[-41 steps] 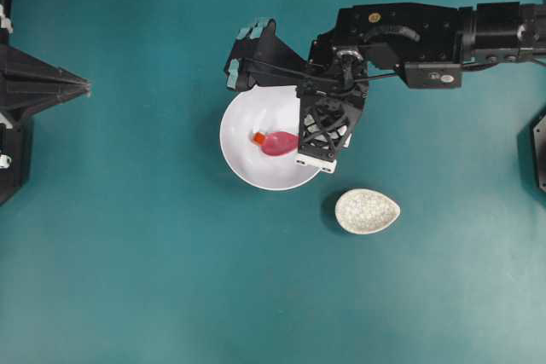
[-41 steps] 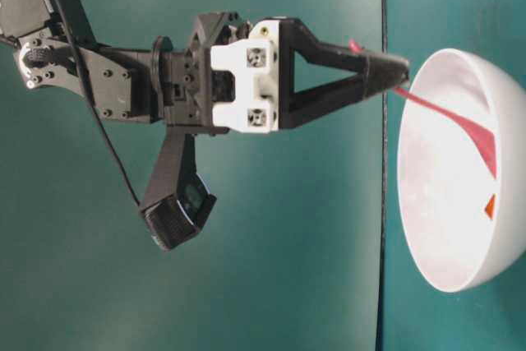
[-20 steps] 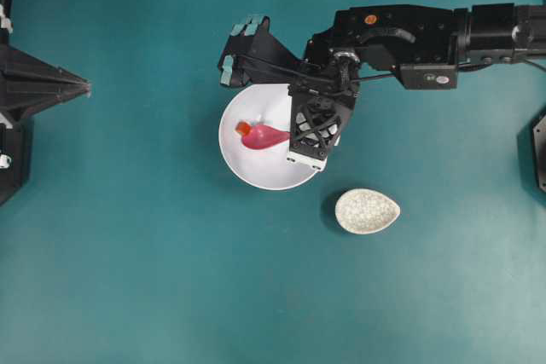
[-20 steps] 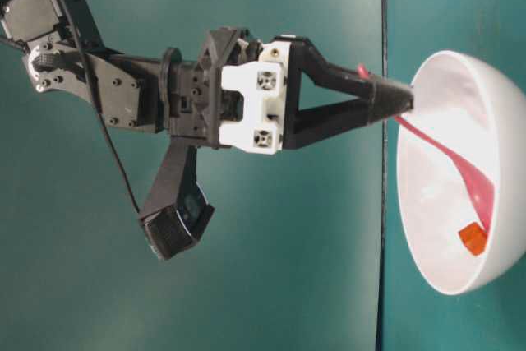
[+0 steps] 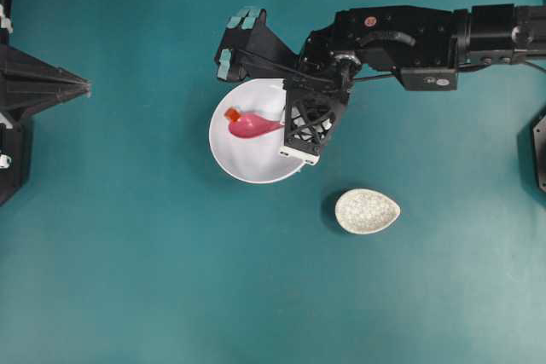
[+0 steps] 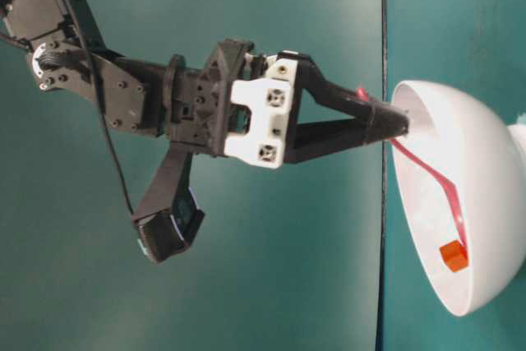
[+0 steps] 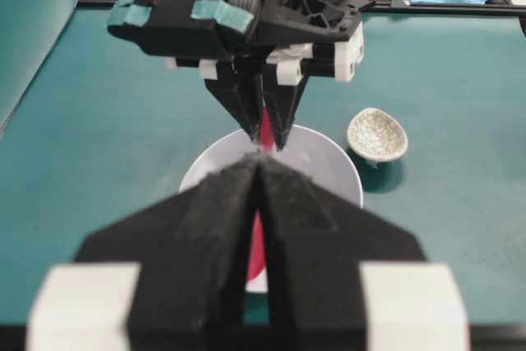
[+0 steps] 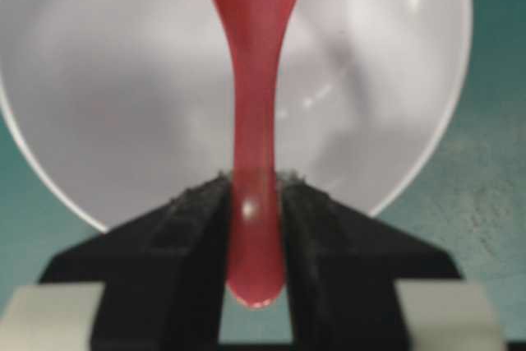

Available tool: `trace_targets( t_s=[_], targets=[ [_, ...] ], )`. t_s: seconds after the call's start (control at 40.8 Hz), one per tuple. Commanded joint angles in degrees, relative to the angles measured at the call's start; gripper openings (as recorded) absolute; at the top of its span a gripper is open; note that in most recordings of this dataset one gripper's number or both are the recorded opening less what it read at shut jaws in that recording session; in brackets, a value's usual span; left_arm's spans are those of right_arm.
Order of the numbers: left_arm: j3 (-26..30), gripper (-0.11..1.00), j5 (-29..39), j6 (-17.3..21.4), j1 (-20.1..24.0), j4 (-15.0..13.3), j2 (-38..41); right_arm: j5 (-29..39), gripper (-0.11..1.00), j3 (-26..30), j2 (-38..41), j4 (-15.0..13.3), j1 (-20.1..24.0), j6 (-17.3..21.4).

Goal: Grip the spoon and scoop the red block from the bowl with right arm.
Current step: 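Raise the spoon with the red cube out of the white bowl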

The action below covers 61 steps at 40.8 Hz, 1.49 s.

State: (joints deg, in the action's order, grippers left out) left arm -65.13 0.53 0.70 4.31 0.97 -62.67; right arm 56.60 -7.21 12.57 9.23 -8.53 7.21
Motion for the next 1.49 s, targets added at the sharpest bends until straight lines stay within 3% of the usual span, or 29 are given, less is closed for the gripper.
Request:
trace_targets(
  t_s=[0.0,0.784,1.47],
  targets=[
    [1.76,0.0,-0.62,-0.09,0.26,0.0,0.18,-1.05,0.24,0.0,-2.11,-0.7,-0.09,0.26],
    [1.85,0.0,-0.62,-0.09,0.18,0.0,0.18,-9.58,0.24,-7.29,-6.06,-1.49,1.05,0.26],
    [1.85,0.0,-0.26,-0.18,0.18,0.0,0.18,-32.34,0.24,-28.39,-21.36,-1.41,4.13,0.26]
  ],
)
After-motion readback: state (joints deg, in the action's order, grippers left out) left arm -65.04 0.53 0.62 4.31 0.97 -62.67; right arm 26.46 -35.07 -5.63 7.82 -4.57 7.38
